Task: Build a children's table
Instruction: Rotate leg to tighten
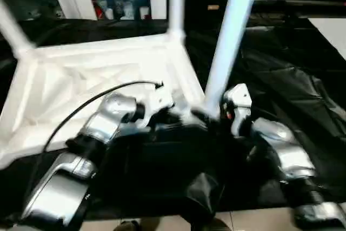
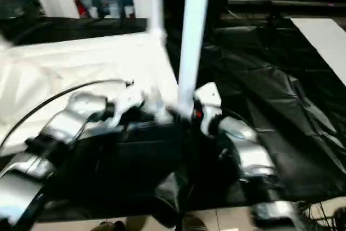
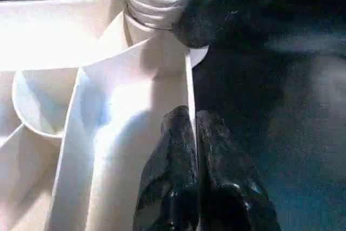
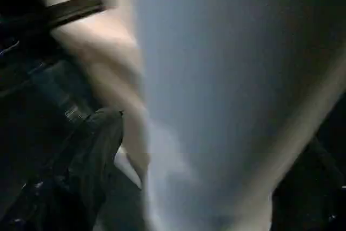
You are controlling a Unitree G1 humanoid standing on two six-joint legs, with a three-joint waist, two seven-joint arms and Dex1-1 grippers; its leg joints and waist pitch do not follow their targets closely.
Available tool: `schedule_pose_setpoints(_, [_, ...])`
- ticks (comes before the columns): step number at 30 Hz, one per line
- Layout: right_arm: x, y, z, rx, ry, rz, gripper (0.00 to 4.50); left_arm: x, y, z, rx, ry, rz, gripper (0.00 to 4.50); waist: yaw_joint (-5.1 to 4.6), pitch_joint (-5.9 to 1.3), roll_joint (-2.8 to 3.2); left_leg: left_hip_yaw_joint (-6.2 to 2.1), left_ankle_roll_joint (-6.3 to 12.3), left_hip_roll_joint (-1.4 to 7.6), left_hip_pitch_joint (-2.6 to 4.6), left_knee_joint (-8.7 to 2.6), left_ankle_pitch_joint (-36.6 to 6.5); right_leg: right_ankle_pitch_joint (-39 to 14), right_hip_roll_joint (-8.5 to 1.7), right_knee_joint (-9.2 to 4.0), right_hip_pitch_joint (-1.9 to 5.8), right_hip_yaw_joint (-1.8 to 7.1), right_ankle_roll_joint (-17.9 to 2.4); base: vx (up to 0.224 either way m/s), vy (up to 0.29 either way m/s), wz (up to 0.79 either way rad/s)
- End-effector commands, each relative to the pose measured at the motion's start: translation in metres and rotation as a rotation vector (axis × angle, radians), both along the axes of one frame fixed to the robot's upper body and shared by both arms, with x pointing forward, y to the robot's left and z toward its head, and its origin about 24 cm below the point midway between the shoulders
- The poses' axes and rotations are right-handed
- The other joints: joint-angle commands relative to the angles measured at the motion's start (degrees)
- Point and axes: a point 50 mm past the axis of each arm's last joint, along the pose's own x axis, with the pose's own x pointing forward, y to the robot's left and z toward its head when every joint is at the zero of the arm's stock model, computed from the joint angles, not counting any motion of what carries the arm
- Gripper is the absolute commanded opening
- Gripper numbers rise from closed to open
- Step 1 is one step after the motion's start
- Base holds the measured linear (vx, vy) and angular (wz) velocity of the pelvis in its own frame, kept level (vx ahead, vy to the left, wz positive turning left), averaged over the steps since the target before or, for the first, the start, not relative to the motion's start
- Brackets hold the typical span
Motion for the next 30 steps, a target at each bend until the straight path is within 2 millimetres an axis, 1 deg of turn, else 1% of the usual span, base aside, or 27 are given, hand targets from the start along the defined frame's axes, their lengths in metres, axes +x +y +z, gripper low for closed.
schedule_pose_setpoints(1, [-0.006, 0.002, 0.004, -0.004, 0.019, 0.099, 4.05, -0.012, -0.007, -0.011, 0.002, 0.071, -0.092, 0.00, 0.03, -3.96, -0.14, -0.36, 5.76, 2.16, 0.90, -3.14, -10.29, -7.82, -3.41, -3.04, 3.04, 1.96, -16.86, 0.000, 0.000, 0.00])
schedule_pose_setpoints(2, [-0.006, 0.001, 0.004, -0.010, 0.024, 0.111, 4.05, -0.012, -0.007, -0.011, 0.001, 0.073, -0.095, 0.00, 0.03, -3.88, -0.22, -0.34, 5.42, 2.12, 0.92, -3.17, -10.85, -8.89, -3.38, -3.16, 3.02, 1.95, -16.65, 0.000, 0.000, 0.00])
schedule_pose_setpoints(3, [-0.009, -0.002, 0.004, -0.029, 0.037, 0.148, 4.05, -0.012, -0.005, -0.010, -0.001, 0.080, -0.101, 0.00, 0.20, -3.80, -0.26, -0.43, 4.46, 2.17, 0.97, -3.20, -11.86, -11.57, -3.48, -3.34, 2.99, 1.96, -16.06, 0.000, 0.000, 0.00])
schedule_pose_setpoints(5, [-0.013, -0.007, 0.003, -0.072, 0.063, 0.206, 4.05, -0.013, -0.002, -0.009, 0.000, 0.083, -0.103, 0.00, 0.23, -3.82, -0.37, -0.54, 3.94, 2.19, 0.85, -3.22, -11.89, -12.65, -3.50, -3.33, 3.07, 1.94, -15.35, 0.000, 0.000, 0.00])
schedule_pose_setpoints(9, [-0.014, -0.012, 0.003, -0.102, 0.070, 0.222, 4.05, -0.010, 0.002, -0.008, 0.003, 0.076, -0.085, 0.00, 0.28, -4.05, -0.48, -0.53, 4.54, 2.01, 0.63, -2.99, -9.90, -11.05, -3.55, -3.13, 3.13, 1.95, -15.23, 0.000, 0.000, 0.00])
schedule_pose_setpoints(10, [-0.014, -0.013, 0.004, -0.104, 0.072, 0.224, 3.80, -0.010, 0.002, -0.007, 0.003, 0.074, -0.081, 0.00, 0.28, -4.08, -0.52, -0.51, 4.65, 1.98, 0.61, -2.95, -9.65, -10.73, -3.54, -3.11, 3.16, 1.95, -15.26, 0.000, 0.000, 0.00])
schedule_pose_setpoints(11, [-0.014, -0.014, 0.004, -0.104, 0.075, 0.226, 3.80, -0.010, 0.003, -0.007, 0.001, 0.074, -0.076, 0.00, 0.33, -4.14, -0.57, -0.53, 4.89, 1.95, 0.53, -2.89, -8.95, -9.95, -3.55, -3.00, 3.24, 1.94, -15.35, 0.000, 0.000, 0.00])
schedule_pose_setpoints(12, [-0.014, -0.014, 0.004, -0.104, 0.075, 0.226, 3.66, -0.010, 0.003, -0.007, 0.001, 0.074, -0.076, 0.00, 0.34, -4.15, -0.61, -0.53, 5.01, 1.94, 0.49, -2.88, -8.61, -9.61, -3.53, -2.93, 3.28, 1.92, -15.37, 0.000, 0.000, 0.00])
schedule_pose_setpoints(13, [-0.013, -0.013, 0.004, -0.101, 0.075, 0.219, 3.54, -0.010, 0.003, -0.006, 0.000, 0.074, -0.077, 0.00, 0.38, -4.17, -0.59, -0.51, 5.18, 1.93, 0.51, -2.86, -8.26, -9.19, -3.49, -2.90, 3.26, 1.90, -15.49, 0.000, 0.000, 0.00])
schedule_pose_setpoints(14, [-0.012, -0.012, 0.005, -0.092, 0.077, 0.215, 3.54, -0.010, 0.003, -0.006, -0.002, 0.075, -0.078, 0.00, 0.40, -4.18, -0.46, -0.49, 5.24, 1.91, 0.54, -2.84, -8.33, -9.01, -3.46, -2.91, 3.23, 1.88, -15.60, 0.000, 0.000, 0.00])
schedule_pose_setpoints(16, [-0.012, -0.012, 0.005, -0.087, 0.076, 0.211, 3.33, -0.010, 0.003, -0.006, -0.002, 0.075, -0.078, 0.00, 0.43, -4.21, -0.53, -0.52, 5.31, 1.88, 0.46, -2.81, -8.22, -8.77, -3.47, -2.84, 3.33, 1.84, -15.63, 0.000, 0.000, 0.00])
schedule_pose_setpoints(17, [-0.012, -0.012, 0.005, -0.081, 0.077, 0.210, 3.21, -0.010, 0.003, -0.006, -0.002, 0.075, -0.078, 0.00, 0.44, -4.23, -0.50, -0.51, 5.30, 1.92, 0.55, -2.79, -8.20, -8.69, -3.47, -2.84, 3.28, 1.84, -15.69, 0.000, 0.000, 0.00])
schedule_pose_setpoints(20, [-0.012, -0.011, 0.005, -0.074, 0.083, 0.213, 2.90, -0.010, 0.002, -0.006, -0.005, 0.076, -0.077, 0.00, 0.52, -4.26, -0.51, -0.49, 5.41, 1.91, 0.53, -2.76, -7.94, -8.19, -3.40, -2.76, 3.32, 1.80, -15.77, 0.000, 0.000, 0.00])
schedule_pose_setpoints(21, [-0.013, -0.011, 0.004, -0.073, 0.087, 0.216, 2.90, -0.010, 0.002, -0.006, -0.005, 0.077, -0.077, 0.00, 0.53, -4.15, -0.25, -0.46, 5.32, 1.90, 0.57, -2.80, -8.34, -8.42, -3.36, -2.90, 3.25, 1.79, -15.79, 0.000, 0.000, 0.00])
schedule_pose_setpoints(23, [-0.015, -0.011, 0.002, -0.072, 0.096, 0.217, 2.72, -0.010, 0.002, -0.007, -0.001, 0.081, -0.078, 0.00, 0.58, -4.19, -0.21, -0.49, 5.12, 1.93, 0.62, -2.80, -8.52, -8.32, -3.36, -2.85, 3.27, 1.78, -15.87, 0.000, 0.000, 0.00])
schedule_pose_setpoints(26, [-0.015, -0.011, 0.001, -0.072, 0.099, 0.212, 2.66, -0.010, 0.003, -0.008, 0.004, 0.087, -0.075, 0.00, 0.59, -4.18, -0.22, -0.51, 5.13, 1.92, 0.57, -2.80, -8.35, -7.49, -3.33, -2.73, 3.34, 1.75, -16.16, 0.000, 0.000, 0.00])
schedule_pose_setpoints(27, [-0.014, -0.011, -0.002, -0.070, 0.100, 0.180, 2.65, -0.009, 0.002, -0.010, 0.006, 0.089, -0.056, 0.00, 0.59, -4.16, -0.17, -0.51, 5.10, 1.90, 0.58, -2.80, -8.43, -7.58, -3.32, -2.76, 3.32, 1.75, -16.14, 0.000, 0.000, 0.00])
schedule_pose_setpoints(28, [-0.011, -0.011, -0.009, -0.068, 0.108, 0.103, 2.64, -0.006, 0.000, -0.012, 0.003, 0.087, -0.002, 0.00, 0.56, -4.14, -0.13, -0.47, 4.97, 1.89, 0.63, -2.79, -8.66, -7.89, -3.35, -2.88, 3.26, 1.78, -16.16, 0.000, 0.000, 0.00])
schedule_pose_setpoints(29, [-0.011, -0.011, -0.009, -0.068, 0.108, 0.103, 2.64, -0.006, 0.000, -0.012, 0.003, 0.087, -0.002, 0.00, 0.48, -4.08, -0.19, -0.44, 4.81, 1.82, 0.55, -2.77, -8.82, -8.32, -3.34, -2.92, 3.20, 1.80, -16.05, 0.000, 0.000, 0.00])
schedule_pose_setpoints(30, [-0.003, -0.011, -0.013, -0.062, 0.095, -0.010, 2.64, 0.001, -0.002, -0.014, 0.005, 0.070, 0.074, 0.00, 0.28, -3.97, -0.21, -0.54, 3.77, 1.68, 0.67, -2.88, -10.35, -11.97, -3.36, -3.30, 3.04, 1.74, -15.25, 0.000, 0.000, 0.00])
